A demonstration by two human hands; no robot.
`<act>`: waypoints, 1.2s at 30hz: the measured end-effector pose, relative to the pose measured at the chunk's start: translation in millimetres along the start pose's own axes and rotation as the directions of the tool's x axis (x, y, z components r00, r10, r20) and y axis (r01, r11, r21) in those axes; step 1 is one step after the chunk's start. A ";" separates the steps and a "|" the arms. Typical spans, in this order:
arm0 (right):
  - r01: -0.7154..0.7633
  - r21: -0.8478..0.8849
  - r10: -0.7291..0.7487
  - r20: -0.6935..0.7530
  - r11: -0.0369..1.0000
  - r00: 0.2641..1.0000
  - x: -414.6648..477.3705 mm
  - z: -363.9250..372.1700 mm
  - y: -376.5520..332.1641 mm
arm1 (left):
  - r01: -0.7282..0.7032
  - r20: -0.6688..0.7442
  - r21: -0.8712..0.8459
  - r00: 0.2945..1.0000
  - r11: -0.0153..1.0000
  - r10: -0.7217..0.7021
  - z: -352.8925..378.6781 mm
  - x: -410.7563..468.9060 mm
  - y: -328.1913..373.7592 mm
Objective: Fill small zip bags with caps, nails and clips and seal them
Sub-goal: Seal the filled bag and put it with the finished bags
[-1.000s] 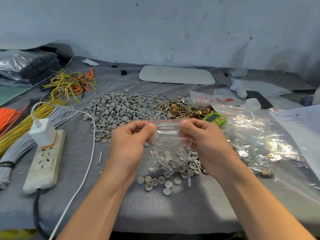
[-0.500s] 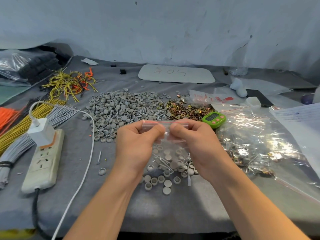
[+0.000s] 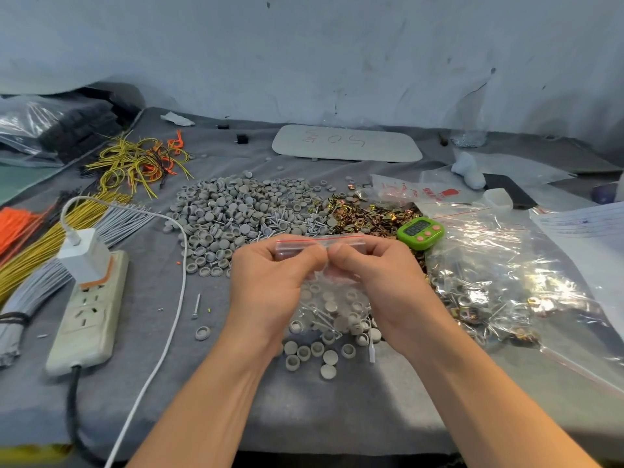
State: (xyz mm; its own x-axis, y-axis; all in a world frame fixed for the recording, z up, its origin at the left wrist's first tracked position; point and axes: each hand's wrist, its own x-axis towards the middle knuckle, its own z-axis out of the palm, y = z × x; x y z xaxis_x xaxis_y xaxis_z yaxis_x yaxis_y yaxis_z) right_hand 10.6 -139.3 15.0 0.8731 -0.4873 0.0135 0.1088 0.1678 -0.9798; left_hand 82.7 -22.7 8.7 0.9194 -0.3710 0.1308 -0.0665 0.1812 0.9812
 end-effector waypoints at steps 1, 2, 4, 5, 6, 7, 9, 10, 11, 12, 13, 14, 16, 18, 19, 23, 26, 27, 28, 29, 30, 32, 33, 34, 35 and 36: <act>-0.002 0.001 0.002 -0.011 1.000 1.000 -0.1 -0.8 -0.4 | 0.004 0.009 -0.001 1.000 1.000 -0.004 -1.1 0.4 0.1; -0.004 0.003 0.004 -0.025 1.000 1.000 0.2 -1.9 -0.7 | 0.010 0.009 0.000 1.000 1.000 -0.010 -2.9 0.9 -0.5; -0.008 0.007 0.008 -0.051 1.000 0.999 0.9 -4.1 -1.7 | 0.028 -0.009 -0.001 1.000 1.000 -0.028 -5.4 1.8 -1.6; -0.009 0.005 0.009 -0.061 1.000 0.998 1.2 -4.9 -2.0 | 0.042 -0.018 -0.009 0.999 0.999 -0.042 -6.0 1.9 -1.8; -0.009 0.002 0.010 -0.069 1.000 0.998 1.5 -5.6 -1.9 | 0.056 -0.025 -0.020 0.998 0.998 -0.057 -6.1 2.0 -2.2; -0.011 -0.001 0.010 -0.076 1.000 0.997 1.6 -5.8 -1.7 | 0.069 -0.029 -0.032 0.997 0.997 -0.070 -5.6 2.1 -2.2; -0.021 0.008 0.022 -0.079 1.000 0.997 1.0 -5.2 -1.3 | 0.082 -0.041 -0.043 0.996 0.996 -0.084 -3.6 2.0 -2.2; -0.035 0.028 0.037 -0.075 0.999 0.996 0.2 -4.6 -2.0 | 0.079 -0.048 -0.035 0.996 0.996 -0.080 -2.7 2.2 -2.6; -0.051 0.054 0.055 -0.071 0.997 0.996 -0.7 -3.9 -2.7 | 0.073 -0.053 -0.025 0.996 0.997 -0.074 -2.0 2.3 -2.9; -0.065 0.075 0.070 -0.069 0.995 0.995 -1.2 -3.8 -3.7 | 0.067 -0.053 -0.021 0.996 0.998 -0.068 -1.8 2.3 -3.1; -0.073 0.084 0.079 -0.073 0.994 0.994 -1.6 -4.4 -4.9 | 0.066 -0.052 -0.025 0.996 0.998 -0.067 -1.6 2.2 -2.4; -0.074 0.084 0.081 -0.084 0.994 0.993 -1.4 -5.7 -5.7 | 0.067 -0.052 -0.032 0.996 0.997 -0.069 -2.0 2.3 -2.4; -0.065 0.077 0.073 -0.111 0.995 0.991 -0.7 -9.4 -7.3 | 0.079 -0.061 -0.043 0.995 0.996 -0.082 -3.1 3.0 -1.4; -0.054 0.081 0.064 -0.123 0.995 0.990 -0.8 -11.3 -8.8 | 0.075 -0.084 -0.032 0.993 0.997 -0.078 -5.3 4.9 -1.1; -0.050 0.079 0.060 -0.125 0.996 0.990 -1.1 -11.3 -9.2 | 0.068 -0.098 -0.018 0.993 0.998 -0.069 -6.5 6.0 -1.4; -0.030 0.071 0.041 -0.158 0.997 0.987 -2.1 -10.5 -8.9 | 0.004 -0.128 0.038 0.992 0.999 0.001 -5.2 6.1 -5.6; -0.015 0.055 0.023 -0.154 0.998 0.988 -1.6 -7.8 -8.8 | -0.070 -0.152 0.085 0.985 0.994 0.082 -4.2 4.7 -8.1; -0.004 0.033 0.009 -0.149 0.999 0.989 -0.9 -7.3 -8.6 | -0.085 -0.147 0.084 0.984 0.993 0.096 -4.8 4.7 -8.3; 0.012 0.005 -0.011 -0.141 1.000 0.990 -0.5 -6.9 -8.3 | -0.092 -0.132 0.072 0.986 0.993 0.101 -5.6 5.0 -8.9; 0.030 -0.029 -0.033 -0.129 0.999 0.991 -0.2 -6.4 -7.9 | -0.085 -0.107 0.047 0.990 0.995 0.089 -5.7 4.2 -8.1; 0.048 -0.061 -0.055 -0.113 0.997 0.992 -0.4 -5.9 -7.3 | -0.077 -0.076 0.030 0.994 0.997 0.079 -5.4 3.6 -7.7; 0.082 -0.086 -0.089 -0.084 0.993 0.992 -0.9 -3.6 -5.3 | -0.066 -0.022 0.030 0.998 0.997 0.067 -3.0 2.3 -7.6; 0.095 -0.083 -0.102 -0.075 0.992 0.992 -1.0 -2.5 -4.4 | -0.054 -0.008 0.030 0.998 0.998 0.054 -1.7 1.6 -6.9; 0.107 -0.079 -0.113 -0.073 0.991 0.991 -0.5 -1.7 -3.7 | -0.043 -0.001 0.019 0.999 0.999 0.043 -1.4 2.6 -7.5; 0.119 -0.078 -0.124 -0.075 0.990 0.989 0.4 -1.4 -3.3 | -0.020 0.012 -0.016 1.000 1.000 0.021 -0.9 2.2 -5.8; 0.127 -0.079 -0.133 -0.078 0.989 0.988 1.2 -1.8 -3.4 | -0.008 0.022 -0.041 1.000 0.999 0.009 -0.9 2.5 -5.4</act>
State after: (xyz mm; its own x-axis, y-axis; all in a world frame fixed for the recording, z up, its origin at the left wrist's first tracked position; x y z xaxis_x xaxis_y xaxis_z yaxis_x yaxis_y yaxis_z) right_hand 10.5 -142.0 18.0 0.8110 -0.5708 0.1285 0.1813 0.0364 -0.9828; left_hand 85.7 -23.7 3.6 0.9099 -0.3896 0.1428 -0.0580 0.2213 0.9735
